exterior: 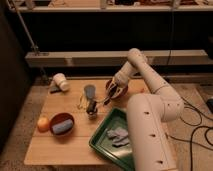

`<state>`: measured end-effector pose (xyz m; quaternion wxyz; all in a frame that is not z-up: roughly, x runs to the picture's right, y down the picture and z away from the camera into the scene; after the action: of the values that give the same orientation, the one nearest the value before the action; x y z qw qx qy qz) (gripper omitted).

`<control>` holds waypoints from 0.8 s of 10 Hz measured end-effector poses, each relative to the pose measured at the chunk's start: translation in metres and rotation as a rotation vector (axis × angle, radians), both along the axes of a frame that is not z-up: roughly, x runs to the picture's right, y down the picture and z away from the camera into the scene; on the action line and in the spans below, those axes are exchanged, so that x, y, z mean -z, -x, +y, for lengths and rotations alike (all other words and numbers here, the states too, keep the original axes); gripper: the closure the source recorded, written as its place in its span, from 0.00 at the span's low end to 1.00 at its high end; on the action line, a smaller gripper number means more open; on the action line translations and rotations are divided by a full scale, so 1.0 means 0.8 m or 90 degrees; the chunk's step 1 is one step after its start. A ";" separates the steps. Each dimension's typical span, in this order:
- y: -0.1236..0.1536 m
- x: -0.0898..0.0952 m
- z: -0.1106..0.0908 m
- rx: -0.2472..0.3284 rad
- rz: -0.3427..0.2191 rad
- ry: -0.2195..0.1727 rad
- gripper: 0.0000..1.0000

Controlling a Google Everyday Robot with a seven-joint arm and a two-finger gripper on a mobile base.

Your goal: Place brush in metal cup

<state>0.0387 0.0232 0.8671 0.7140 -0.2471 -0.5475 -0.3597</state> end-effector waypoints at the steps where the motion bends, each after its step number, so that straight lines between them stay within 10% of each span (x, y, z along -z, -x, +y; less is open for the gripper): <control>1: 0.000 0.000 0.000 0.000 0.000 0.000 0.97; 3: -0.001 0.000 0.000 0.000 0.000 0.000 0.98; 8: -0.001 0.000 0.000 0.000 0.000 0.000 0.50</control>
<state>0.0392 0.0231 0.8670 0.7143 -0.2470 -0.5473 -0.3595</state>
